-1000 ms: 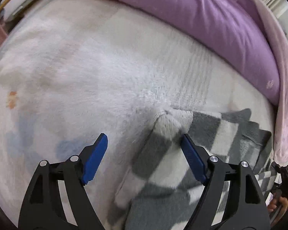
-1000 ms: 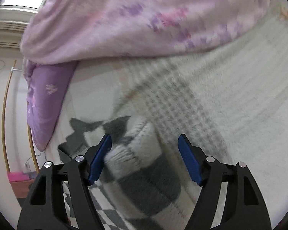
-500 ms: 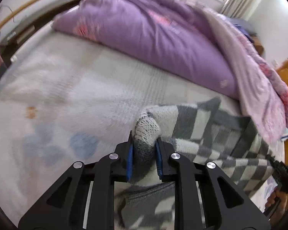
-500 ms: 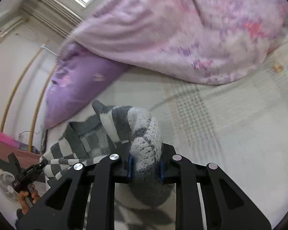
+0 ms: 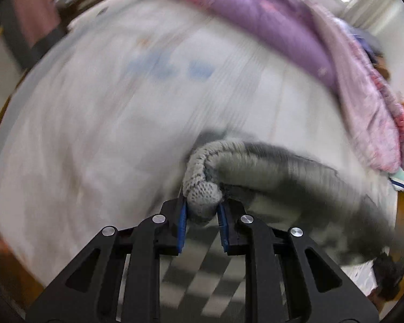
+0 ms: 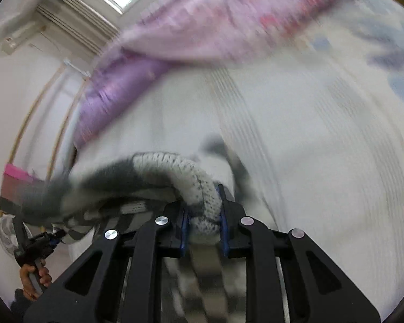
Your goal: Fold large clothes
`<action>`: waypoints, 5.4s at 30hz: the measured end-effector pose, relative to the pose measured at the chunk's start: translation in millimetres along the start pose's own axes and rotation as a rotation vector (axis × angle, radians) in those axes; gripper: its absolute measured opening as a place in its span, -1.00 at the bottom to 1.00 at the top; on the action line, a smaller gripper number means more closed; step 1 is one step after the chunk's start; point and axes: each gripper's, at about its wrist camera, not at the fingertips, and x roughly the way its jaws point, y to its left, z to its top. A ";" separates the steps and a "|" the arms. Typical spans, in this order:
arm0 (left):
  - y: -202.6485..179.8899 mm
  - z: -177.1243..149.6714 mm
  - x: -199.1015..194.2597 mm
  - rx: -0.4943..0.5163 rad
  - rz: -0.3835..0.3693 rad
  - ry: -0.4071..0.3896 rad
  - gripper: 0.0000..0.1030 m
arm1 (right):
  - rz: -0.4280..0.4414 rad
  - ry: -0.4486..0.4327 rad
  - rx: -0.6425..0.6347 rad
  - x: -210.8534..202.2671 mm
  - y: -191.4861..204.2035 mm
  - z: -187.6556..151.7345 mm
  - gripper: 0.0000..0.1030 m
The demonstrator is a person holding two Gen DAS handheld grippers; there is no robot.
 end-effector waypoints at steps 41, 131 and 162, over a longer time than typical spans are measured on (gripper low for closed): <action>93.7 -92.2 -22.4 -0.049 -0.123 0.058 -0.63 | -0.089 -0.087 0.190 -48.0 0.8 -109.6 -0.61; 61.9 -162.0 -54.9 -0.003 -0.361 0.083 -0.63 | 0.215 0.070 -0.746 104.3 253.6 -291.7 0.21; -116.4 -187.3 -47.0 0.161 -0.492 0.071 0.41 | 0.310 -0.207 0.275 -70.1 -10.4 -177.5 -0.71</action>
